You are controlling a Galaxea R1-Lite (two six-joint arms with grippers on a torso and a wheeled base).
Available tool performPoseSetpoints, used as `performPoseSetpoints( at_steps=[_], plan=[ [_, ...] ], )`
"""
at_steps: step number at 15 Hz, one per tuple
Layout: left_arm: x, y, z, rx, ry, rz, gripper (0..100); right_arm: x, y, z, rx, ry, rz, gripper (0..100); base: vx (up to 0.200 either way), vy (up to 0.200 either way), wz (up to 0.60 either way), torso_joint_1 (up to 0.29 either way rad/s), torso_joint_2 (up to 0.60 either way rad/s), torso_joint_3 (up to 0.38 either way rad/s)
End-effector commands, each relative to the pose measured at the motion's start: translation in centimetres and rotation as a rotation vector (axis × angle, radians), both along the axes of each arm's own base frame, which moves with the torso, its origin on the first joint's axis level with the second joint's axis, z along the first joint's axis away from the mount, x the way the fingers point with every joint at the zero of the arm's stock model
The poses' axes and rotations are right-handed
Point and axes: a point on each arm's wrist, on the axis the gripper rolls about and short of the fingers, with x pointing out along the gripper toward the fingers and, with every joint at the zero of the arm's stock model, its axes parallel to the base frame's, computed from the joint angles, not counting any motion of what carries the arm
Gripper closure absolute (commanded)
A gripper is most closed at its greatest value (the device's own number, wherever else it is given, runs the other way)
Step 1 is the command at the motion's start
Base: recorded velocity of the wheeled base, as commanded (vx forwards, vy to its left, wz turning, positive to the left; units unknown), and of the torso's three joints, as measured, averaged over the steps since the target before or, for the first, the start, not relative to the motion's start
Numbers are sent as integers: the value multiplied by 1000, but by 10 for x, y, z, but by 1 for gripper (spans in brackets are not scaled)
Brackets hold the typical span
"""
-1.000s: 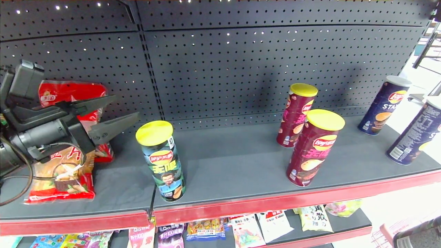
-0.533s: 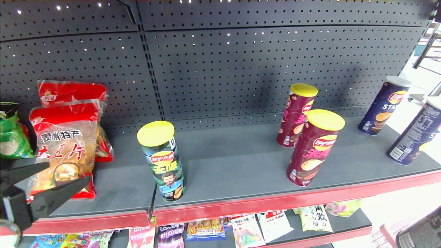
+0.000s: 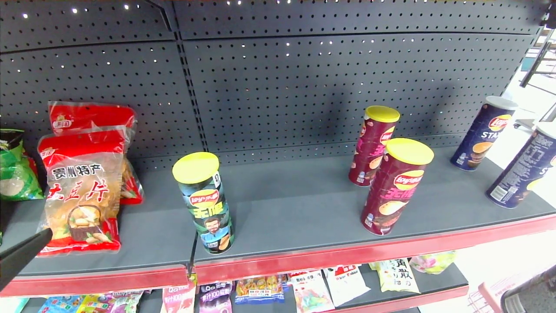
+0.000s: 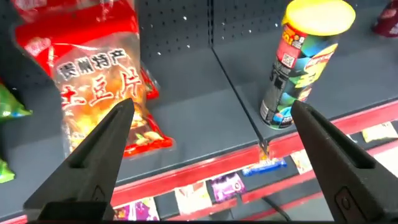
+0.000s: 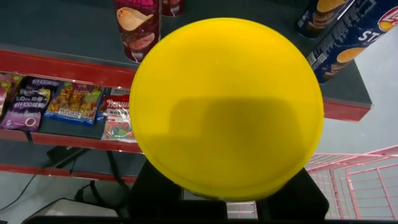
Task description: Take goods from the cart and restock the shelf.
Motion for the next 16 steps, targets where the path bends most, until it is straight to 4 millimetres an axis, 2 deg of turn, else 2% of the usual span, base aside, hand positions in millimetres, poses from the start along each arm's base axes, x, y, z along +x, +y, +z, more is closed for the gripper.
performPoseSetpoints(
  at_steps=[1,2,7,11,16],
  plan=[
    [-5,0,1,0,-21,0,0,0,0,1,-5,-6,2,100,-200,0,0,2,-2,2],
    [-7,0,0,7,-28,0,0,0,0,1,-5,-5,2,100,-200,0,0,17,2,-7],
    [-19,1,-11,80,-58,-12,0,0,0,2,-6,-8,1,100,0,0,0,0,0,0],
    [-27,1,-32,147,-41,-29,0,1,0,3,-15,-6,6,100,0,0,600,9,0,0],
    [-27,1,-39,159,-25,-36,0,7,1,6,-14,-7,9,100,0,0,600,7,3,2]
  ],
)
